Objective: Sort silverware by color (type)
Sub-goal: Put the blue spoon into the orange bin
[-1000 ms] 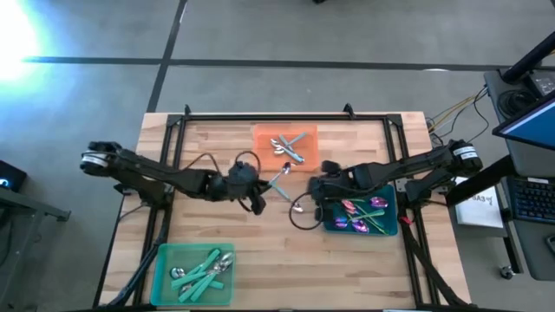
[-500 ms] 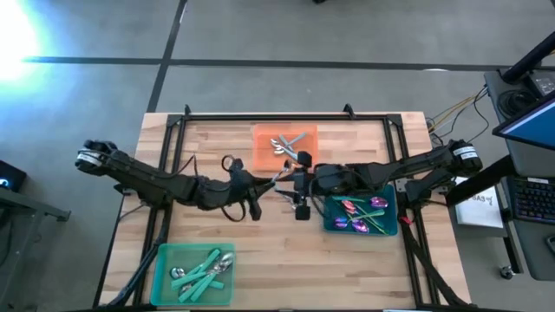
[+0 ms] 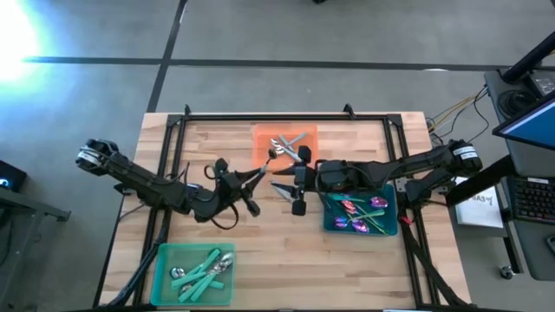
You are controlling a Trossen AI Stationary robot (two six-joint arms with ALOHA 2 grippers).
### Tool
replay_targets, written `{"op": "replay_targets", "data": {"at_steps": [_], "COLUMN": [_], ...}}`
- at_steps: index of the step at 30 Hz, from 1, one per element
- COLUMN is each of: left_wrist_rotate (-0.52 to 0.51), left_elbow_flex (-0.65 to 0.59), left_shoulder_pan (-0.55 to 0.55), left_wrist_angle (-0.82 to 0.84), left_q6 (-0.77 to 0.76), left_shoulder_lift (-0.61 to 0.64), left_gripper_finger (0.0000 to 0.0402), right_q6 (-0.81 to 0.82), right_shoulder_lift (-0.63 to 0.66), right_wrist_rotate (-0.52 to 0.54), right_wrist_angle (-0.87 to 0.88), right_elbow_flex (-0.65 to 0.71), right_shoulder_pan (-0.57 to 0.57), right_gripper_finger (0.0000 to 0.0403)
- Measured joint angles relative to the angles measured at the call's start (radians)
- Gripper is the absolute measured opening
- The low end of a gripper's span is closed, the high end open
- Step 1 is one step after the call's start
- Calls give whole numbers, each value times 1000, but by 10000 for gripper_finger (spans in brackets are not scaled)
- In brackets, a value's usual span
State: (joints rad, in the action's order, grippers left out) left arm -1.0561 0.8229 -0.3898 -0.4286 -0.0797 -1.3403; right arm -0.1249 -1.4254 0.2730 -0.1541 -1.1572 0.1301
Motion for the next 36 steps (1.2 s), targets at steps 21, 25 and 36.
{"op": "replay_targets", "data": {"at_steps": [21, 25, 36], "left_wrist_rotate": [-52, -58, -53], "left_elbow_flex": [1, 1, 2], "left_shoulder_pan": [-25, -25, -30], "left_wrist_angle": [-456, -483, -518], "left_q6": [284, 334, 356], "left_shoulder_lift": [-148, -146, -146], "left_gripper_finger": [24, 24, 24], "right_q6": [9, 8, 13], "right_shoulder_lift": [5, 6, 17], "right_wrist_rotate": [-31, -40, -46], "right_wrist_angle": [-120, -117, -114], "right_elbow_flex": [0, 0, 0], "right_shoulder_pan": [-40, -39, -39], "right_gripper_finger": [127, 127, 127]}}
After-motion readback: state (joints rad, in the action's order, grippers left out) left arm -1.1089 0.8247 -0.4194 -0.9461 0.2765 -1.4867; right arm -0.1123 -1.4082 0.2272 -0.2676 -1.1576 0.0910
